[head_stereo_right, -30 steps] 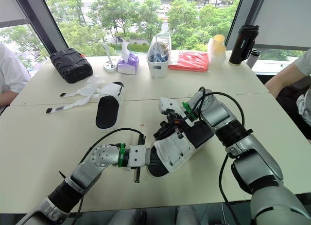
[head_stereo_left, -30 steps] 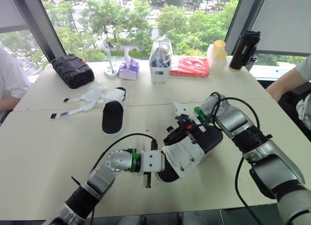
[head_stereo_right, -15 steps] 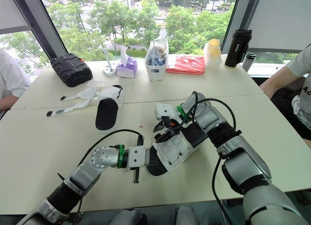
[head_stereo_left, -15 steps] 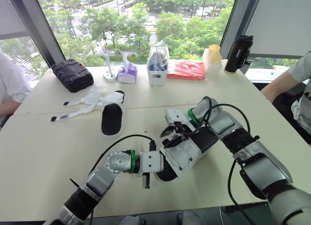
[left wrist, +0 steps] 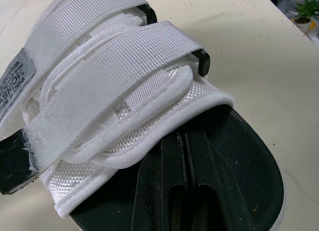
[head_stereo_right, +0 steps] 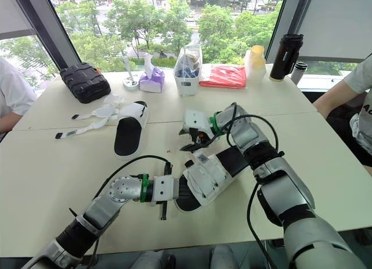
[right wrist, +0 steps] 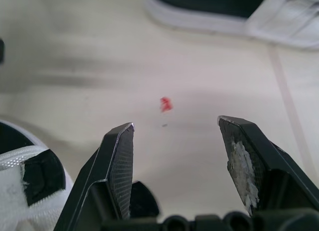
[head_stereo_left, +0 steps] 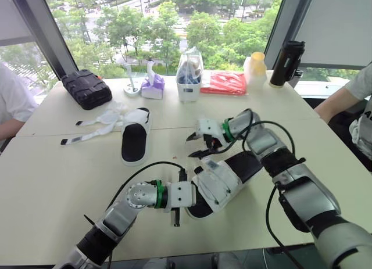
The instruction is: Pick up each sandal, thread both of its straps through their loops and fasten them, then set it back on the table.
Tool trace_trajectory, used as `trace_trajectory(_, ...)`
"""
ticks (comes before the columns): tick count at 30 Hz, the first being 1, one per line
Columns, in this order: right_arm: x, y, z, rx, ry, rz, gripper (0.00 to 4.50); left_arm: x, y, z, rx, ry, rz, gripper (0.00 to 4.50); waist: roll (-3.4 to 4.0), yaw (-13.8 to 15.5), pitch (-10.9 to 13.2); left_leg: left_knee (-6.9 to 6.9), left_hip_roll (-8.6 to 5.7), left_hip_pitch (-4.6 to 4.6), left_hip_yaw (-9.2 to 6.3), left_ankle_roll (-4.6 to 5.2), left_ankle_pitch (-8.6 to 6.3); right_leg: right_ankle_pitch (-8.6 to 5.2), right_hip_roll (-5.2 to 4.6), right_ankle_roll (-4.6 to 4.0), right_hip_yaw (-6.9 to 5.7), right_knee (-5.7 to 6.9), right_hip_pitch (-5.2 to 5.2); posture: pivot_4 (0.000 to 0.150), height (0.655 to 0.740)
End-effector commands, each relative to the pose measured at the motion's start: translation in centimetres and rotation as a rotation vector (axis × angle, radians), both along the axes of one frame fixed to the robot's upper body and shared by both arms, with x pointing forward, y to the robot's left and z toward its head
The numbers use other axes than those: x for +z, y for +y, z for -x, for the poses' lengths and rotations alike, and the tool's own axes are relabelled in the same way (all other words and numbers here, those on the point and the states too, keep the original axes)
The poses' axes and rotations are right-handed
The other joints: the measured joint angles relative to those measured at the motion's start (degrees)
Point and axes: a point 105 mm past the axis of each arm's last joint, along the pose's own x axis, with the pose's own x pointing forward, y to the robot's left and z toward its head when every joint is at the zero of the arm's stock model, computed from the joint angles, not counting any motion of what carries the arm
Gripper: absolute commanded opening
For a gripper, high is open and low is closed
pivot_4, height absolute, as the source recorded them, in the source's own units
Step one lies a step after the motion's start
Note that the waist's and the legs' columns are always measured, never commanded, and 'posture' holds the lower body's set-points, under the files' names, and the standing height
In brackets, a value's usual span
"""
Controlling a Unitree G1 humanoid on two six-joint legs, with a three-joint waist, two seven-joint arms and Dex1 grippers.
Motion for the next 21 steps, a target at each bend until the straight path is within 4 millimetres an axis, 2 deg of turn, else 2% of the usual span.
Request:
trace_trajectory(1,4.8,-1.7,0.6,0.023,-0.168,-0.058,2.87,-2.7,1.3,0.4,0.05,0.087,-0.08,0.0,0.01,0.0,0.0,0.0,0.0,0.0,0.0,0.01,0.0,0.0,0.0,0.0,0.0,0.0,-0.01,0.15,0.74)
trace_trajectory(4,4.3,-5.1,0.7,0.027,-0.37,0.081,2.87,-2.2,1.8,0.1,0.079,0.079,-0.062,0.0,0.01,-0.1,0.0,-0.03,0.01,-0.02,0.02,0.02,-0.01,-0.01,0.0,0.01,-0.01,-0.02,-0.02,0.15,0.74)
trace_trajectory(7,3.2,-7.5,1.5,0.042,-0.426,0.166,2.87,-2.0,1.9,0.0,0.091,0.077,-0.051,0.0,0.0,-0.3,0.0,-0.05,0.02,0.01,0.08,0.02,-0.02,-0.03,0.01,0.04,-0.01,-0.03,0.0,0.15,0.74)
trace_trajectory(9,2.8,-8.0,1.9,0.047,-0.431,0.177,2.87,-2.0,1.9,0.0,0.092,0.076,-0.051,0.0,0.11,-0.6,0.1,-0.05,0.04,0.03,0.15,0.03,-0.02,-0.03,0.01,0.04,0.01,-0.02,-0.02,0.15,0.74)
trace_trajectory(13,0.1,-9.4,4.5,0.165,-0.533,0.252,2.87,-1.8,2.0,-0.1,0.108,0.079,-0.022,0.0,0.21,-0.3,0.2,-0.05,0.07,0.04,0.19,0.03,-0.01,-0.03,0.02,0.05,0.09,-0.01,-0.02,0.15,0.74)
trace_trajectory(18,-1.0,-9.5,6.1,0.236,-0.596,0.226,2.87,-0.7,2.4,-0.5,0.121,0.069,0.013,0.0,0.21,-0.4,0.2,-0.05,0.06,0.05,0.21,0.03,-0.01,-0.03,0.02,0.05,0.14,-0.03,0.0,0.15,0.74)
trace_trajectory(21,-1.4,-9.2,6.8,0.305,-0.695,0.204,2.87,1.0,3.4,-0.5,0.142,0.077,0.061,0.0,0.2,-0.5,0.2,-0.05,0.09,0.07,0.21,0.03,-0.01,-0.03,0.05,0.05,0.14,0.0,-0.02,0.15,0.74)
